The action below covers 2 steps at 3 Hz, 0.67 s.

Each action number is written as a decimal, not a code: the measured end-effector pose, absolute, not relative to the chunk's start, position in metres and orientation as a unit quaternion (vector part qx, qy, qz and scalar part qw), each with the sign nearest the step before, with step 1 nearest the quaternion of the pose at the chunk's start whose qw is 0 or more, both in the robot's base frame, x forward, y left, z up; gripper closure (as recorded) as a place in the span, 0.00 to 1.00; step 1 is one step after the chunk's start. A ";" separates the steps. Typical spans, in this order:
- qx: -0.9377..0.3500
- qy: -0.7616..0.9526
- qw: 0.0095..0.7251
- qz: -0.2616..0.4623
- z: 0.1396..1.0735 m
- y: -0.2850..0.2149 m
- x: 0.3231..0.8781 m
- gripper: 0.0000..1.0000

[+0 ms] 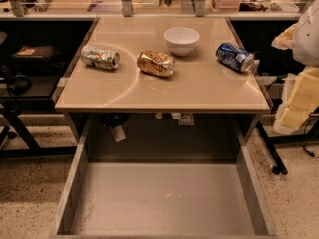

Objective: Place orange can into top drawer

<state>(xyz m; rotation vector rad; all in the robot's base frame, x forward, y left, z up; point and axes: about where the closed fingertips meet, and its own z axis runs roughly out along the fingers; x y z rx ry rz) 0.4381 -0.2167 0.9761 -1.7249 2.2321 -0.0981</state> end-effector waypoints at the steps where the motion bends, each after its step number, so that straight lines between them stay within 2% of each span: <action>1: -0.603 0.781 0.159 -0.034 0.976 -0.217 0.438 0.00; 2: -0.610 0.772 0.171 -0.039 0.974 -0.208 0.445 0.00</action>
Offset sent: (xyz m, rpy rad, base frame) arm 0.0166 0.0211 -0.0114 0.0131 -0.0467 0.0527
